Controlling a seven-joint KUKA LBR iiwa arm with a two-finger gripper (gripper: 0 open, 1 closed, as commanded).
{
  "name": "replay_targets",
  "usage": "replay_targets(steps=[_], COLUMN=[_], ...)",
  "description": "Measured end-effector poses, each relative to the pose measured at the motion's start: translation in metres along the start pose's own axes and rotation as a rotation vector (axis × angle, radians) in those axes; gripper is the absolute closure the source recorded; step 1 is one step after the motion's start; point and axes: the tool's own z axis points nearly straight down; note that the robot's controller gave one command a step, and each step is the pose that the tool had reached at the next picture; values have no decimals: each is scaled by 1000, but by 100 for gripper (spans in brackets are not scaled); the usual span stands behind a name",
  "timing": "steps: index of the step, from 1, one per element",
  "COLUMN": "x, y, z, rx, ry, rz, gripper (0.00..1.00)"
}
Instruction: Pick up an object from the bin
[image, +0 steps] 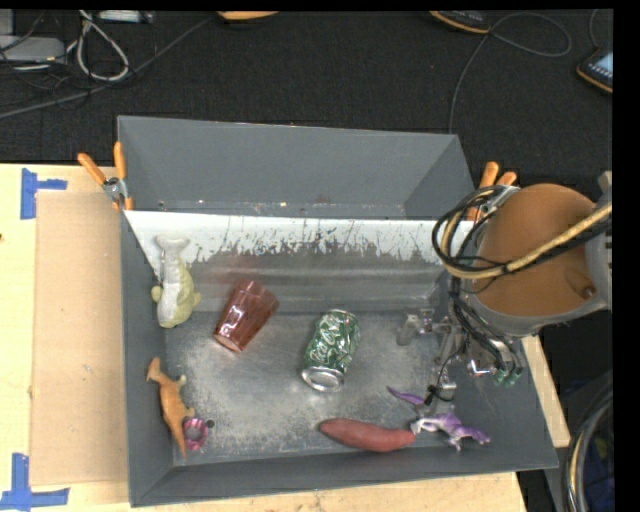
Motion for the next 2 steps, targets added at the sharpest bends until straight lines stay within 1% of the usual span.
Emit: replay_targets(steps=[1,2], x=[2,-12], y=[25,47], z=[32,61], rx=[2,-2], ry=[-9,7], rz=[18,145], gripper=[0,0])
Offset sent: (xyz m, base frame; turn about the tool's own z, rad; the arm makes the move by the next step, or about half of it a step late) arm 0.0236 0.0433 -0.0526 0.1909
